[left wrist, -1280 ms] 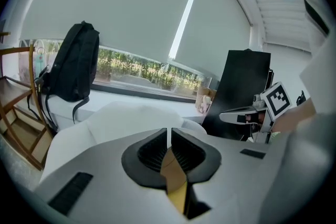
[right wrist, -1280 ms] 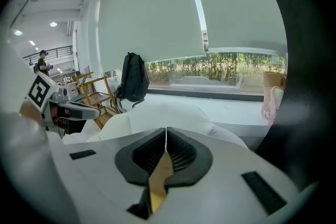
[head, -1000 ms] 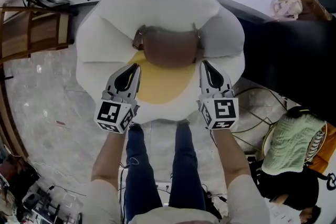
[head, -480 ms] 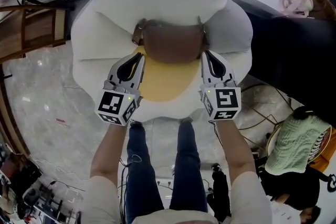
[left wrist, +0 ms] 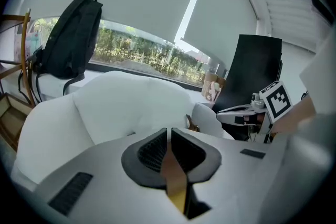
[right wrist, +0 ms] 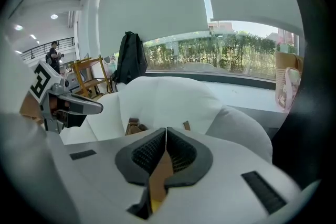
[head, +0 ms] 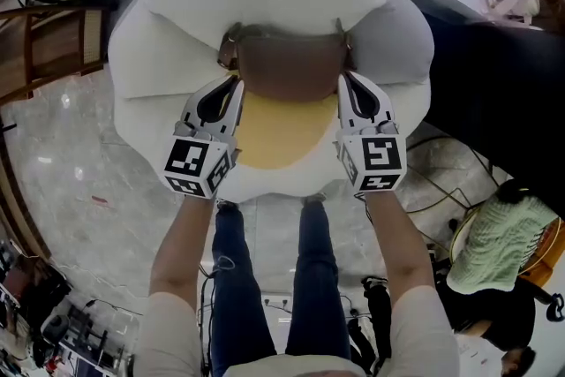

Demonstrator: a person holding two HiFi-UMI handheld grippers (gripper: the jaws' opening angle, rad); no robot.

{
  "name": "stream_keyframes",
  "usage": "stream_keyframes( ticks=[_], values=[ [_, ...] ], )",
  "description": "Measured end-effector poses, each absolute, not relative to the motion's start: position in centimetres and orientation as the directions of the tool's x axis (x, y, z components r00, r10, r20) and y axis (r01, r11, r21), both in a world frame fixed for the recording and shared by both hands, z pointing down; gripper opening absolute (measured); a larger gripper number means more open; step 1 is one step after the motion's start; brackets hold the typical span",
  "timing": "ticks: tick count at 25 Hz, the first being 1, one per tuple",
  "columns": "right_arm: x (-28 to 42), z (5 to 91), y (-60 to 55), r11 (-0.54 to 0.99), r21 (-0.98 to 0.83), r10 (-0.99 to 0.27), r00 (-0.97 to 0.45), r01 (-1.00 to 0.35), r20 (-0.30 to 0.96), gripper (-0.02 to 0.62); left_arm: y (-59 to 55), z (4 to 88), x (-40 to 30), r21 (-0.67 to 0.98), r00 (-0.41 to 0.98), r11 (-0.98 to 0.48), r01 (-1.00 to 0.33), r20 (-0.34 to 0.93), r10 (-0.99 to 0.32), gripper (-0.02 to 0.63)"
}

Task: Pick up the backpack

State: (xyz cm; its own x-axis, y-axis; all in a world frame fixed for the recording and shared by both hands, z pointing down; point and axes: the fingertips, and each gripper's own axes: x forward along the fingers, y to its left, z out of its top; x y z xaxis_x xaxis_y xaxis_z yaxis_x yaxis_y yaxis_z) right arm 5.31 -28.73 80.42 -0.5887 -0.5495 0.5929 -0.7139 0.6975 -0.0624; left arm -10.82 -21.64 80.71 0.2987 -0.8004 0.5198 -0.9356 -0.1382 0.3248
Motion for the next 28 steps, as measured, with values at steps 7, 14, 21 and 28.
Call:
stream_keyframes(
  ticks=[7,14,21,28],
  values=[
    [5.7,82.4,-29.7,0.686,-0.074,-0.547,-0.58,-0.724,0.603,0.031,-22.4,83.4,-11.3,0.319,0.285,-0.117,-0.941,0.554,-0.782,0.051],
    [6.1,85.2,-31.0,0.681,-0.063,-0.542,-0.56,-0.729,0.627,0.031,-23.7,86.7,-11.5,0.339,0.289,-0.089,-0.936,0.601,-0.745,0.051],
    [6.9,87.7,-32.7,0.669,-0.023,-0.548,-0.514,-0.743,0.661,0.11,-24.5,89.4,-12.4,0.349,0.269,-0.041,-0.936,0.638,-0.722,0.054],
    [6.7,90.5,-33.0,0.687,-0.081,-0.471,-0.527,-0.722,0.708,0.299,-24.4,92.2,-13.2,0.383,0.269,0.015,-0.923,0.674,-0.688,0.263]
  ],
)
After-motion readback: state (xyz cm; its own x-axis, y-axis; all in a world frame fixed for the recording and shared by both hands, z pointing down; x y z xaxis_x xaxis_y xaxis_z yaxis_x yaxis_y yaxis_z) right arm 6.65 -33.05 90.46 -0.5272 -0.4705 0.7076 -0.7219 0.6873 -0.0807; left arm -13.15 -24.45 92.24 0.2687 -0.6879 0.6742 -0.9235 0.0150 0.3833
